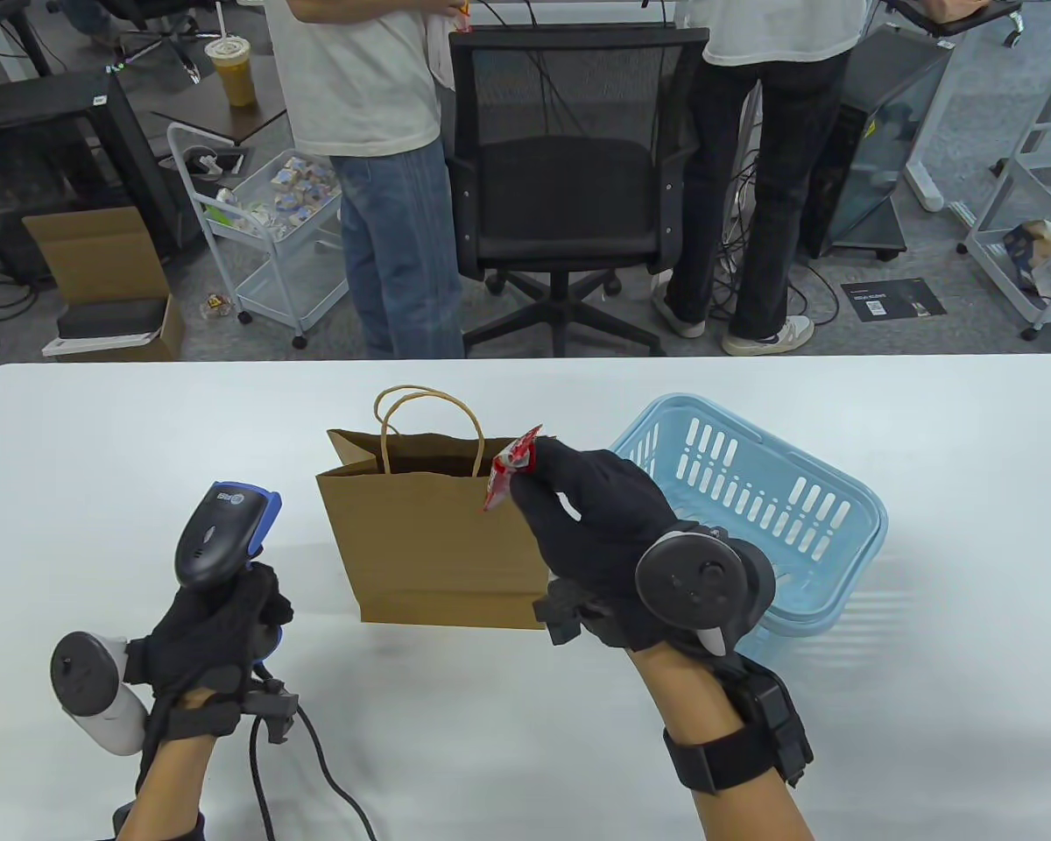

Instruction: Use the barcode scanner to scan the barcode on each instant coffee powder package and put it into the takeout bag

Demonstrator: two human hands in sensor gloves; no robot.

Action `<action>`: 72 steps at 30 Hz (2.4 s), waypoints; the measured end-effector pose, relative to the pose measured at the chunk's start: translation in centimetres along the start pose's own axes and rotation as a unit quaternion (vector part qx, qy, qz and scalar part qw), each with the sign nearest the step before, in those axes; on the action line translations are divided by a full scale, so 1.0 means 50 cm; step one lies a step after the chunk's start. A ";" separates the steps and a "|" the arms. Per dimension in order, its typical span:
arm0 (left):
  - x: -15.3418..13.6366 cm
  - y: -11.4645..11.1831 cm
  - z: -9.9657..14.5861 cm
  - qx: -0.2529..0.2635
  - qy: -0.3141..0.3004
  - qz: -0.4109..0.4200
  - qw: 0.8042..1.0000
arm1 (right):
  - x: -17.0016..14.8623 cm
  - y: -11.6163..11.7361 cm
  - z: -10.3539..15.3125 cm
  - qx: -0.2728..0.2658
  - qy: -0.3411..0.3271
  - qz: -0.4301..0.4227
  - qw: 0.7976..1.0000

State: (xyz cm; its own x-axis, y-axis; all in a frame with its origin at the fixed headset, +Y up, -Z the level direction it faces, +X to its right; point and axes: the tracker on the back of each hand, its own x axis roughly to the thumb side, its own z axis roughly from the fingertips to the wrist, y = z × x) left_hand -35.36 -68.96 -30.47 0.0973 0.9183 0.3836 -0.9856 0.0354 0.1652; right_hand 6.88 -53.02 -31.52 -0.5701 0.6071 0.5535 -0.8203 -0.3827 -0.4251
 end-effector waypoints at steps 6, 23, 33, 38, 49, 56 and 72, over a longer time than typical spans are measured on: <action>0.002 0.000 0.000 0.001 0.001 0.002 1.000 | -0.013 0.014 -0.024 -0.003 0.023 0.024 0.999; 0.001 0.002 0.000 -0.002 0.003 -0.002 1.000 | -0.064 0.067 -0.039 0.032 0.047 0.029 0.998; 0.000 0.001 -0.001 -0.002 0.005 -0.002 1.000 | -0.088 0.090 -0.035 0.057 0.042 0.060 0.996; -0.001 0.001 -0.001 -0.003 0.006 -0.004 1.000 | -0.097 0.098 -0.032 0.063 0.040 0.071 0.995; -0.002 0.000 -0.002 -0.004 0.008 -0.004 1.000 | -0.110 0.113 -0.016 0.089 0.029 0.128 0.987; -0.004 0.000 -0.002 -0.005 0.009 -0.007 1.000 | -0.112 0.108 -0.014 0.098 0.028 0.130 0.986; 0.009 -0.010 0.000 -0.012 -0.020 -0.020 1.000 | -0.051 0.051 0.138 0.074 -0.126 0.197 0.969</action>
State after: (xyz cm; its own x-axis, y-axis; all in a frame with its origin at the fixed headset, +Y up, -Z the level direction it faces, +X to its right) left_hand -34.82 -68.59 -30.36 0.1410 0.8993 0.4139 -0.9840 0.0814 0.1584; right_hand 5.92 -60.35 -29.06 -0.8182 0.2107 0.5349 -0.5235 -0.6579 -0.5415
